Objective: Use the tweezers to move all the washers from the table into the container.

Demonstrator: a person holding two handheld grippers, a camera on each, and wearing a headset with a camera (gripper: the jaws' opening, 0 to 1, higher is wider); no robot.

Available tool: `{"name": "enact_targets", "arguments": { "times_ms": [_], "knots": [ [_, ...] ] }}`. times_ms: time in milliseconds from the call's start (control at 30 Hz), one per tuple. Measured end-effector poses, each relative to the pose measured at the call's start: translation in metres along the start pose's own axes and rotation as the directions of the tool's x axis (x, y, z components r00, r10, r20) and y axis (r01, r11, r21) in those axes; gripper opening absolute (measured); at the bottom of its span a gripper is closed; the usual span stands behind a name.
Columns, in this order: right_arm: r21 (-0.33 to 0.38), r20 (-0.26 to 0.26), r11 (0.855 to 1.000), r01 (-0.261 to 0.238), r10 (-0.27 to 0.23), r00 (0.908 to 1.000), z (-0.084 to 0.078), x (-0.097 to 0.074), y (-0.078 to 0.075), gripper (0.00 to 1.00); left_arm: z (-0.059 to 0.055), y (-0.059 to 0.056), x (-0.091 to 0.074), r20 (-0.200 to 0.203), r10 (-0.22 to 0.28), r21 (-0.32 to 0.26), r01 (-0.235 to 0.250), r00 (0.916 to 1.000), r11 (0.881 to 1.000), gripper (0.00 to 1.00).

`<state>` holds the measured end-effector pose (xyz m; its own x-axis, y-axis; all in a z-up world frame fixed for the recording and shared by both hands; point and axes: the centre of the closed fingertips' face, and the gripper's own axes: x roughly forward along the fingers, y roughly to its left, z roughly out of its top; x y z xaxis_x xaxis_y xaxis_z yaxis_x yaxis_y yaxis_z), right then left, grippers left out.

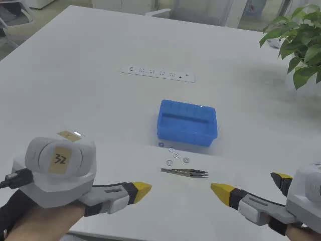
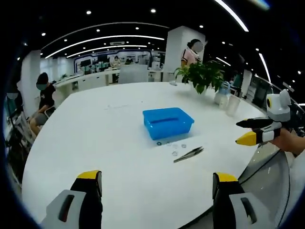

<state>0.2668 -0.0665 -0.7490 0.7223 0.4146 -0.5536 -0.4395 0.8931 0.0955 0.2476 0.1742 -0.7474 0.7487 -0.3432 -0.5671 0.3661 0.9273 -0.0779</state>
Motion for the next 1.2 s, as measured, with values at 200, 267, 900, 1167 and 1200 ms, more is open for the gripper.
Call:
{"name": "enact_targets", "arguments": {
  "times_ms": [200,267,900,1167,1200],
  "knots": [
    [-0.002,-0.003,1.000,0.007,-0.007,1.0000,0.0009,0.0006,-0.0005,0.89,0.0019,0.0009,0.0017,0.003,-0.012,-0.014,0.012,0.9999,1.000,0.99],
    [-0.006,0.001,1.000,0.012,-0.012,0.9999,0.0025,0.0006,-0.0007,0.89,0.0024,0.0006,0.0018,0.005,-0.015,-0.015,0.015,0.9999,1.000,0.99],
    [-0.008,-0.020,1.000,0.013,-0.013,0.9997,-0.0011,0.0037,-0.0033,0.89,0.0027,-0.0048,0.0061,-0.023,-0.045,0.023,0.046,0.9987,0.999,0.96],
    [-0.007,-0.024,1.000,0.016,-0.016,0.9996,-0.0031,0.0044,-0.0074,0.88,0.0028,-0.0056,0.0089,-0.033,-0.040,0.038,0.041,0.9987,0.998,0.98],
    [-0.006,-0.025,1.000,0.016,-0.016,0.9996,-0.0034,0.0043,-0.0078,0.88,0.0026,-0.0055,0.0091,-0.034,-0.038,0.039,0.040,0.9987,0.998,0.98]
  ]
}}
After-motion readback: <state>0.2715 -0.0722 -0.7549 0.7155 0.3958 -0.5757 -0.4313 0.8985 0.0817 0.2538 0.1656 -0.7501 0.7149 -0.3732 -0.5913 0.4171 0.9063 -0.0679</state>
